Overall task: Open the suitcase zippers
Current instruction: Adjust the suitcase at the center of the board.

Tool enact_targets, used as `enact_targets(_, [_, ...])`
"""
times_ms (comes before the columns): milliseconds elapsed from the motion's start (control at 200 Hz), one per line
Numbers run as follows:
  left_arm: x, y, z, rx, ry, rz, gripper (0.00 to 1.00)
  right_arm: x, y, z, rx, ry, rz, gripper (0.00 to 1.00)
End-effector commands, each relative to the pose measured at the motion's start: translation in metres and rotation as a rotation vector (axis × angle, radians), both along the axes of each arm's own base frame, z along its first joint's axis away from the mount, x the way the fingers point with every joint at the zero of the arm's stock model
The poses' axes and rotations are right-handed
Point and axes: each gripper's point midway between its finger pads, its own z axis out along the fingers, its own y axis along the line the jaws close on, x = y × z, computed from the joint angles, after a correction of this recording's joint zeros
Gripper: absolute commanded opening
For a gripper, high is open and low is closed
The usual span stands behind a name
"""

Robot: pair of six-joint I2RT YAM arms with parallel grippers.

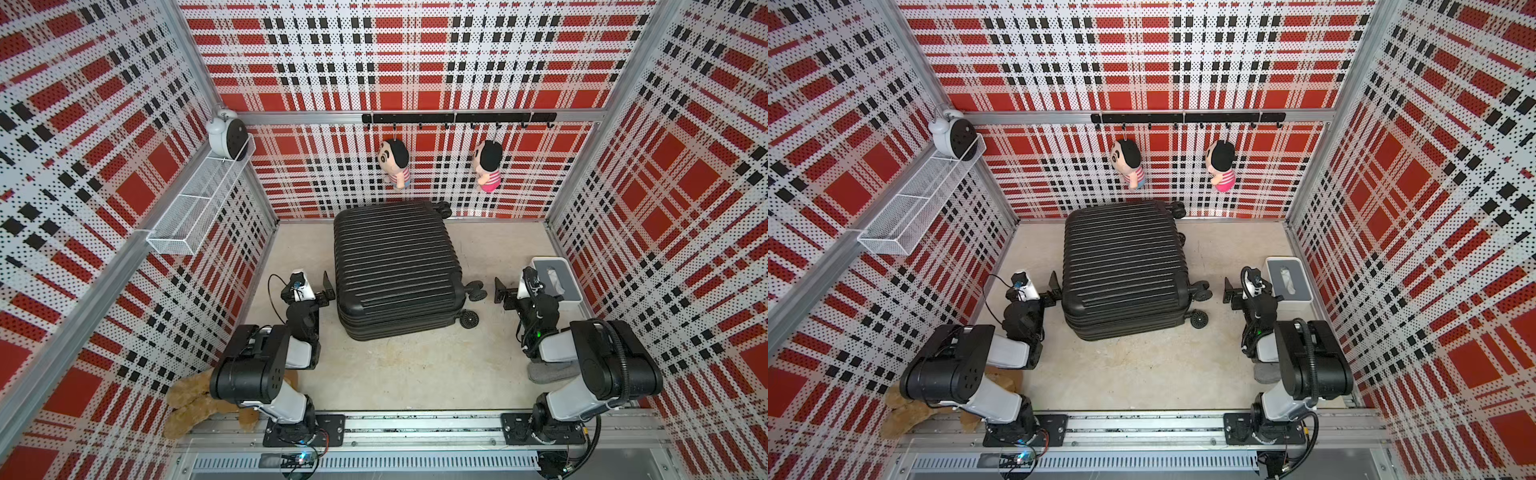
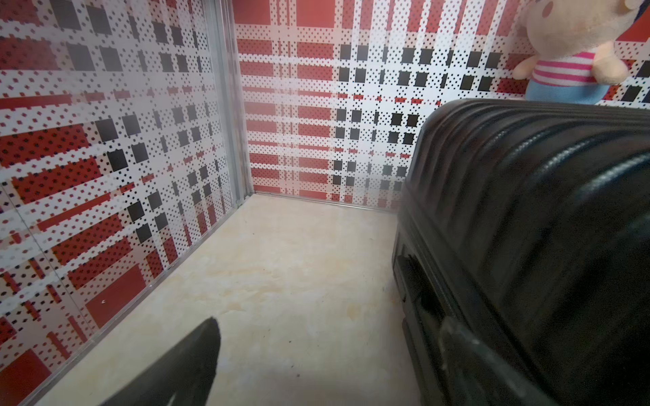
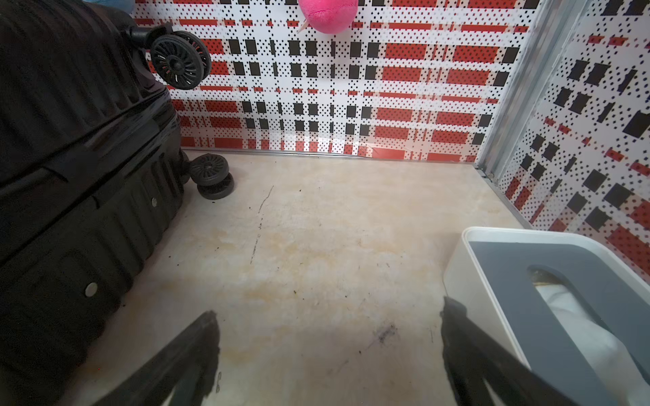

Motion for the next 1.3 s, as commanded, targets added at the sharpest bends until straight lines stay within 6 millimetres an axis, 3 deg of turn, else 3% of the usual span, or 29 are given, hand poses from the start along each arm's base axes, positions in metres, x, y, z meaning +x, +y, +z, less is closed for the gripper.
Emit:
enact_targets(0, [-0.002, 0.001, 0.002, 0.010, -0.005, 0.009, 0.98, 0.002, 0.000, 0.004, -0.005, -0.014, 0.000, 1.00])
enact_targets(847, [-0.002, 0.002, 0.005, 0.011, -0.008, 0.023, 0.98, 0.002, 0.000, 0.004, -0.006, -0.016, -0.001, 1.00])
enact_targets(977, [-0.013, 0.013, 0.022, -0.004, -0.043, 0.125, 0.98, -0.011, 0.004, 0.013, -0.024, -0.074, 0.007, 1.00])
enact_targets(1162, [-0.050, 0.025, 0.057, -0.009, -0.126, 0.299, 0.98, -0.025, 0.005, 0.044, -0.051, -0.120, -0.038, 1.00])
enact_targets(1298, [-0.053, 0.021, 0.077, -0.091, -0.115, 0.332, 0.98, -0.030, 0.021, 0.067, -0.006, -0.116, -0.011, 1.00])
